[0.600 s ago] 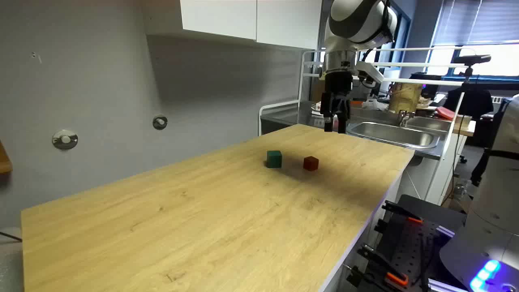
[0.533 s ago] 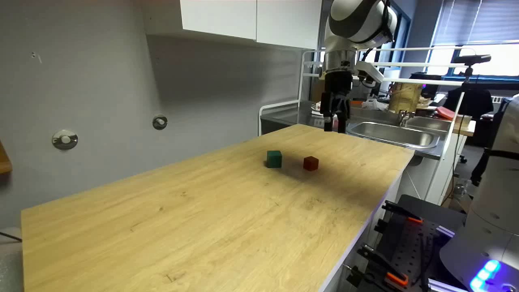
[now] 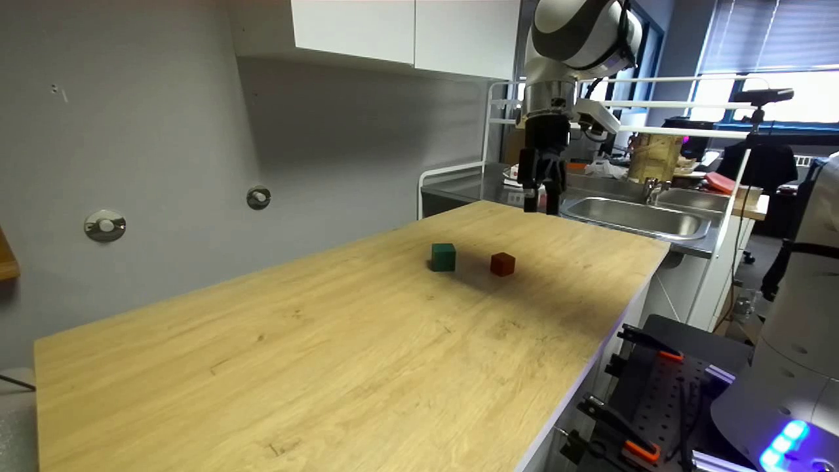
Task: Put the orange block on the green one
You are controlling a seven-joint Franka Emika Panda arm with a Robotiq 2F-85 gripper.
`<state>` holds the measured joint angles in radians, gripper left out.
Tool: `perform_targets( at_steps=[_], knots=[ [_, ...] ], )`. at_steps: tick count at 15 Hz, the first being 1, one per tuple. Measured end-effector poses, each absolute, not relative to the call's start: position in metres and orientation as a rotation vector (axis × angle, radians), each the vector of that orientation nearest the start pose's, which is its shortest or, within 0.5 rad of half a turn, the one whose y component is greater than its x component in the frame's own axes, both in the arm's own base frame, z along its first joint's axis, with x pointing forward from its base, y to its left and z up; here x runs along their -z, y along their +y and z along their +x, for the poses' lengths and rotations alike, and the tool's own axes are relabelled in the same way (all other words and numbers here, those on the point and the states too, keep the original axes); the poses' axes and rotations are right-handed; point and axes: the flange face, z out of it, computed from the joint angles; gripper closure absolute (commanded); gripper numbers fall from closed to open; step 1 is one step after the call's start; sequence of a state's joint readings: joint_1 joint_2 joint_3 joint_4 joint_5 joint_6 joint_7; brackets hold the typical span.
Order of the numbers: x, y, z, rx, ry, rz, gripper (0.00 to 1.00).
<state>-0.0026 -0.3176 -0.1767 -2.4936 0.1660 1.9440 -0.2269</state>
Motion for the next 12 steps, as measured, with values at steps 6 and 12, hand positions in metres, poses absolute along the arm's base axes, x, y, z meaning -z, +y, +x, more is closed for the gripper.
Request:
perform_targets(
  at_steps=[6, 12],
  knots=[
    [-0.372, -0.079, 0.413, -0.180, 0.102, -2.913, 0.00],
    [-0.338, -0.109, 0.441, 0.018, 0.254, -2.948, 0.00]
  ],
)
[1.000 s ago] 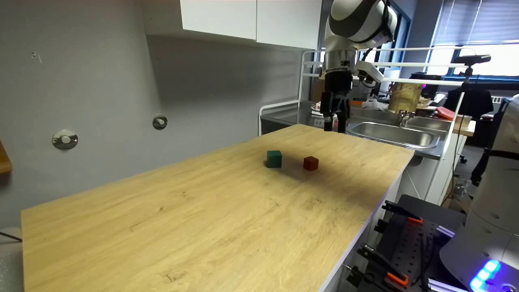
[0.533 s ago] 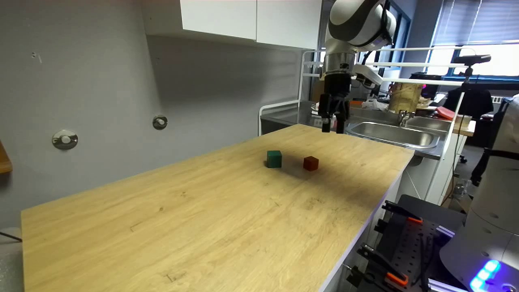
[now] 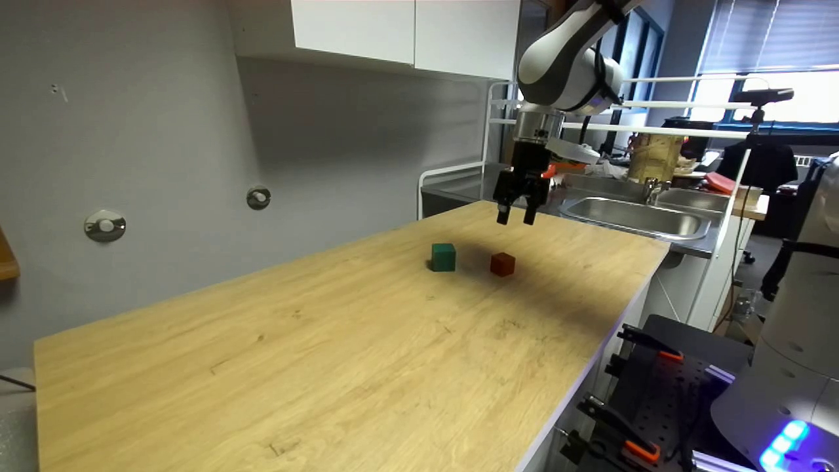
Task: Put the orange block on the green one
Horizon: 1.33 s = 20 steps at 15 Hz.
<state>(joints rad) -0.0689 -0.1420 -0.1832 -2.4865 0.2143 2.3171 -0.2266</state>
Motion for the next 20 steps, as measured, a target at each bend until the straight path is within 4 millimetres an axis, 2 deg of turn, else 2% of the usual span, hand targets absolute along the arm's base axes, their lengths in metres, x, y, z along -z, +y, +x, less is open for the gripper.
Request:
perform_targets(
  at_steps=[7, 14, 16, 20],
  knots=[
    [-0.294, -0.133, 0.470, 0.024, 0.371, -2.954, 0.00],
    [-0.250, -0.148, 0.483, -0.084, 0.416, -2.961, 0.00],
    [-0.243, -0.150, 0.486, -0.100, 0.420, -2.962, 0.00],
    [-0.243, -0.151, 0.492, -0.109, 0.419, -2.963, 0.00]
  ],
)
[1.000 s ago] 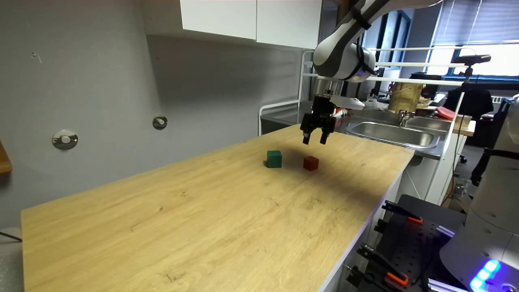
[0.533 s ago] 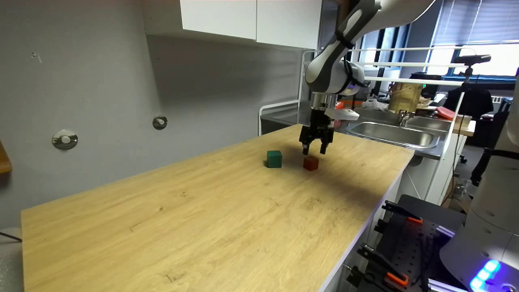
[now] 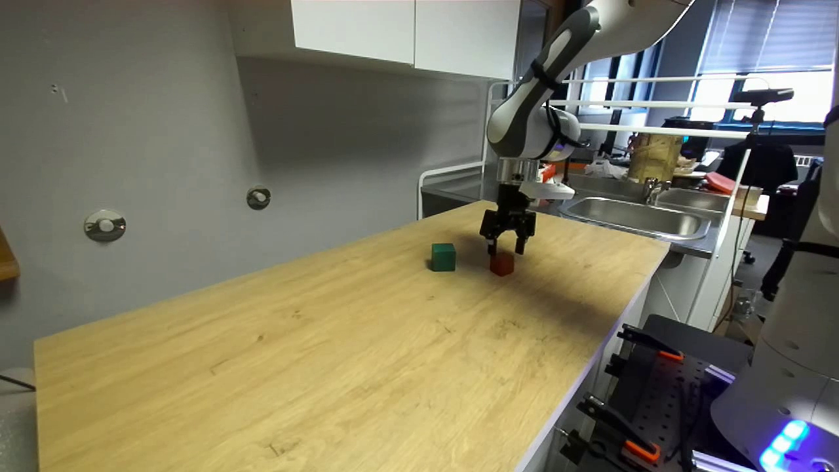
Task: Put the orange block on the green one
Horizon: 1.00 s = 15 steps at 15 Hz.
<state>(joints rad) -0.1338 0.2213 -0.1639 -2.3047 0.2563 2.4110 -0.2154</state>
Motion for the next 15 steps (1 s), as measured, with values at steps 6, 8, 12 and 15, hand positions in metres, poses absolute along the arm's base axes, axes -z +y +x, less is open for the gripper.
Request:
perform_targets(
  at_steps=[6, 8, 12, 15],
  knots=[
    [-0.241, -0.144, 0.493, -0.147, 0.400, -2.961, 0.00],
    [-0.240, -0.139, 0.494, -0.161, 0.392, -2.959, 0.00],
    [-0.237, -0.134, 0.492, -0.197, 0.406, -2.964, 0.08],
    [-0.231, -0.135, 0.490, -0.225, 0.417, -2.974, 0.41]
  ],
)
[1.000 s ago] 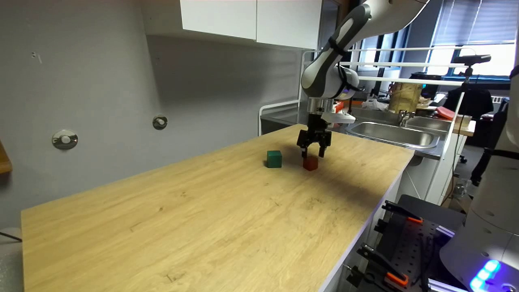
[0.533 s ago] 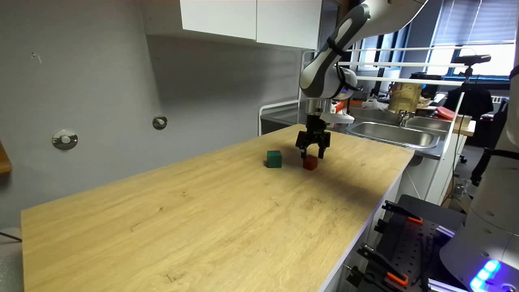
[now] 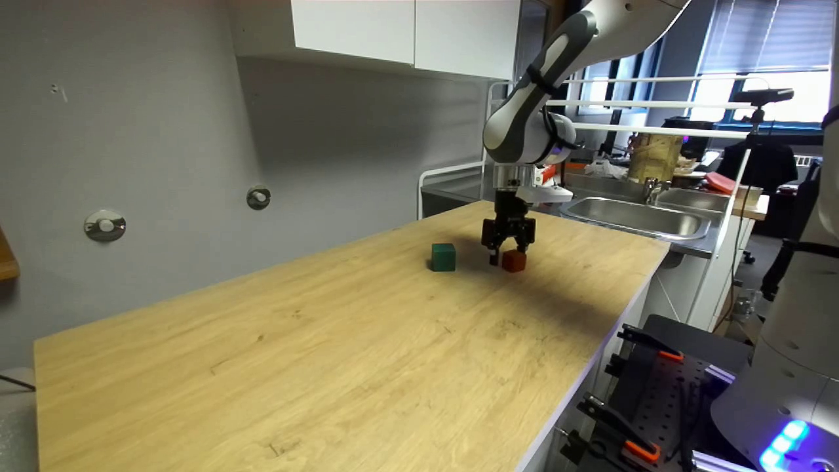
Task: Put the orange block on the green one
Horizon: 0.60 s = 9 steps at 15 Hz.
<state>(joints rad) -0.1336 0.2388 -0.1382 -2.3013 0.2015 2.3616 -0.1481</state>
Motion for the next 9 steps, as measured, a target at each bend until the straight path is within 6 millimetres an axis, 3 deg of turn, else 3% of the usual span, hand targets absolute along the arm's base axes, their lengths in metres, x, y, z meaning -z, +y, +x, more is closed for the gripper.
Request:
perform_targets(
  at_steps=[5, 9],
  knots=[
    [-0.2258, -0.1373, 0.4889, -0.248, 0.409, -2.993, 0.79],
    [-0.2291, -0.1378, 0.4896, -0.245, 0.432, -2.996, 0.81]
  ],
)
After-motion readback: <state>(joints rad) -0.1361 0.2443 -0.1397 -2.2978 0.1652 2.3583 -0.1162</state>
